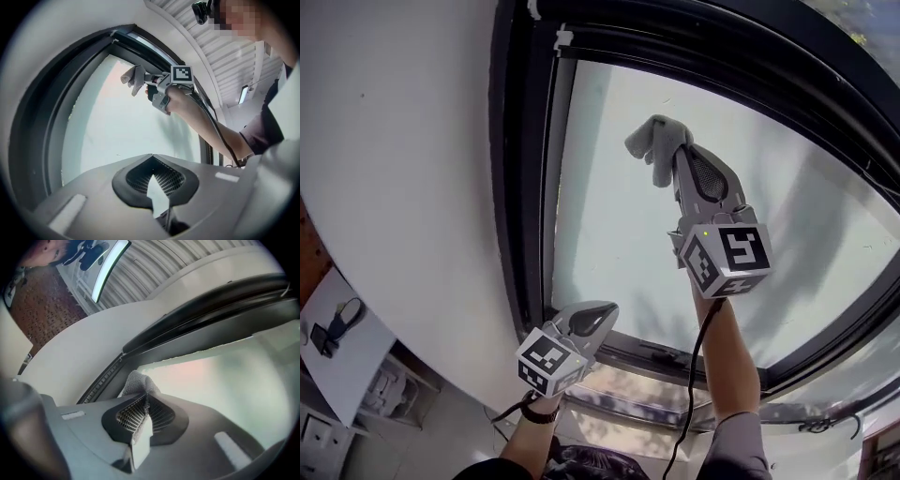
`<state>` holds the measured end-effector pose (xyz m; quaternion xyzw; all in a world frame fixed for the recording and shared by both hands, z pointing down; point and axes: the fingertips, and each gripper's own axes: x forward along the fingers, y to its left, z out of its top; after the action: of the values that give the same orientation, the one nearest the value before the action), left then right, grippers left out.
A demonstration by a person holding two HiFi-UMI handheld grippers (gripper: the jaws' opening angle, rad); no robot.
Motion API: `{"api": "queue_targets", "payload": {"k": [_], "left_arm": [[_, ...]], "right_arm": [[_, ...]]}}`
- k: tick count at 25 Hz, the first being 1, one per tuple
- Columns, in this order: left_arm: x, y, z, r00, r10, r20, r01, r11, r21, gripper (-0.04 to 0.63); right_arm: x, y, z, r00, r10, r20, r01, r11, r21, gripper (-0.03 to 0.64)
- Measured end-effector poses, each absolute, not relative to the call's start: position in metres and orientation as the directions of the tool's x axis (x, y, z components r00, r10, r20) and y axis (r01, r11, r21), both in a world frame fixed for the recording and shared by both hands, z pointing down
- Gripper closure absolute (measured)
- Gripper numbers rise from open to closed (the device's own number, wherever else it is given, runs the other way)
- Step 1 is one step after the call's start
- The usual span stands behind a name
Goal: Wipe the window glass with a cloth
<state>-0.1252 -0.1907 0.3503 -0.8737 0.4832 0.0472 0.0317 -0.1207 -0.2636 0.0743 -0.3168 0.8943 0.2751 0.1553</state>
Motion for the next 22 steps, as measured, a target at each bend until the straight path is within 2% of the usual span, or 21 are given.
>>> {"api": "queue_targets", "payload": {"k": [15,22], "left_arm": [[0.021,-0.225,0.349,0.736,-0.673,-0.08,-0.677,-0.734,-0.049,0.595],[0.085,-0.232,0.356,0.809,-0.584,-0.068,-0.587,-0.808,-0.037,0.595]], "right_arm": [[0.13,-0.306,0.071,-0.474,-0.716,-0.513,-0.881,0.388,0.272,0.6],[0.256,-0.325,0.089,-0.293,-0.835,-0.466,-0.953,0.213,0.217,0.6]]}}
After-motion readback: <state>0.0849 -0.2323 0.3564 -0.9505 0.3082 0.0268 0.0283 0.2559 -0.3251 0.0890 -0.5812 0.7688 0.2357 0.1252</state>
